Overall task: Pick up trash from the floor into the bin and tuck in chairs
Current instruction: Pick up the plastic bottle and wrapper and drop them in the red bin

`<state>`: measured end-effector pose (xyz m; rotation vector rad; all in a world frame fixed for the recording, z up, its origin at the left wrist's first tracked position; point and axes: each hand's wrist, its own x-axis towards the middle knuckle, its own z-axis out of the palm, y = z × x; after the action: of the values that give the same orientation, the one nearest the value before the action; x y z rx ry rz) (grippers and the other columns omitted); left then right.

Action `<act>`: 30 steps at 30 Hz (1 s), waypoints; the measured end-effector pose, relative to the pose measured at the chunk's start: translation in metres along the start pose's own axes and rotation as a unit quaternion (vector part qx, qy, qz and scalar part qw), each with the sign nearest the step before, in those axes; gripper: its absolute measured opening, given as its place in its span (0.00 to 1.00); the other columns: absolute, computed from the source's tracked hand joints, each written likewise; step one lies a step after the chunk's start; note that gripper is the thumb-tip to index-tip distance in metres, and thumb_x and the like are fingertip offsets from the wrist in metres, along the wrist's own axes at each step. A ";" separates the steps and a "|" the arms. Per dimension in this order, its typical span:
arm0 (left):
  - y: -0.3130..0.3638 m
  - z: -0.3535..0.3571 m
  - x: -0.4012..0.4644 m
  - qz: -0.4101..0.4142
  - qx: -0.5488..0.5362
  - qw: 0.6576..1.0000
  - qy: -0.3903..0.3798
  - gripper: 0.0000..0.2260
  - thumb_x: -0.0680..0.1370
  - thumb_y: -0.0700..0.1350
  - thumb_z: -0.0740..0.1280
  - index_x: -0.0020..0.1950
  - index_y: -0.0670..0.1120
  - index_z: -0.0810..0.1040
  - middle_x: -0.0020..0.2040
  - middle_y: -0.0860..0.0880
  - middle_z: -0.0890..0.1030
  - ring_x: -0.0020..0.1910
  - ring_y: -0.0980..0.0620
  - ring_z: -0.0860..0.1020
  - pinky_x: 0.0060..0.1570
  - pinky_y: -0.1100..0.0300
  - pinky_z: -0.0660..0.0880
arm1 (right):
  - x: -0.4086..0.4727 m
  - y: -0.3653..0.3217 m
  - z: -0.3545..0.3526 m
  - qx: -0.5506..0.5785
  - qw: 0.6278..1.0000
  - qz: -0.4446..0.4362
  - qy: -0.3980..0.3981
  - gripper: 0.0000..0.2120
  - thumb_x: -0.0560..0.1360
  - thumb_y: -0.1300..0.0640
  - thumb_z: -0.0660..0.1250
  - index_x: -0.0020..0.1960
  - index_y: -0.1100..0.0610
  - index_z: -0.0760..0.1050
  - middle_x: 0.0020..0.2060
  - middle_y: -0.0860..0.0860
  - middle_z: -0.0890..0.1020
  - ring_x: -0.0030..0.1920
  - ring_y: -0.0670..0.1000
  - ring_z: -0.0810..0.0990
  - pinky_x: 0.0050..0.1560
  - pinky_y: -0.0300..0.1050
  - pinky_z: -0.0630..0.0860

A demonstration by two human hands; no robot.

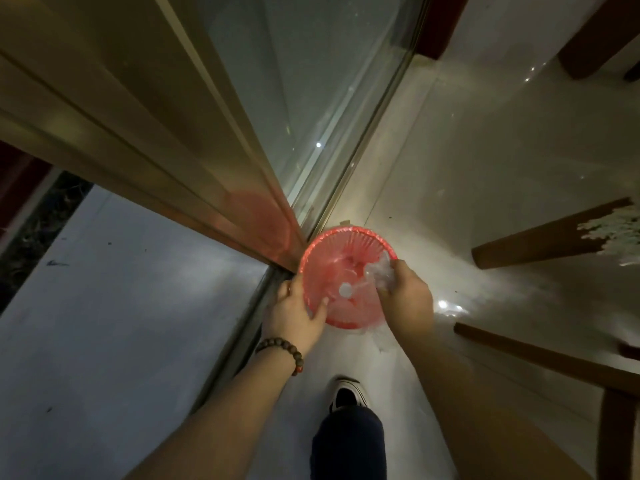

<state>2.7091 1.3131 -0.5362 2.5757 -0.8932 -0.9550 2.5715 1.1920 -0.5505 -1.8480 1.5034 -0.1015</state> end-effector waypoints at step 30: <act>0.047 -0.191 -0.252 0.094 -0.002 0.990 0.101 0.29 0.75 0.60 0.59 0.72 0.46 0.65 0.70 0.44 0.68 0.70 0.45 0.65 0.67 0.46 0.66 | -0.252 -0.127 -0.187 -0.076 0.985 -0.146 0.044 0.31 0.77 0.42 0.59 0.74 0.53 0.55 0.74 0.53 0.61 0.73 0.52 0.57 0.71 0.49 0.56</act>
<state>2.6631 1.4386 -0.2457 2.4754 -1.0509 -0.6304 2.5046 1.3262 -0.2468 -2.2053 1.3183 -0.2153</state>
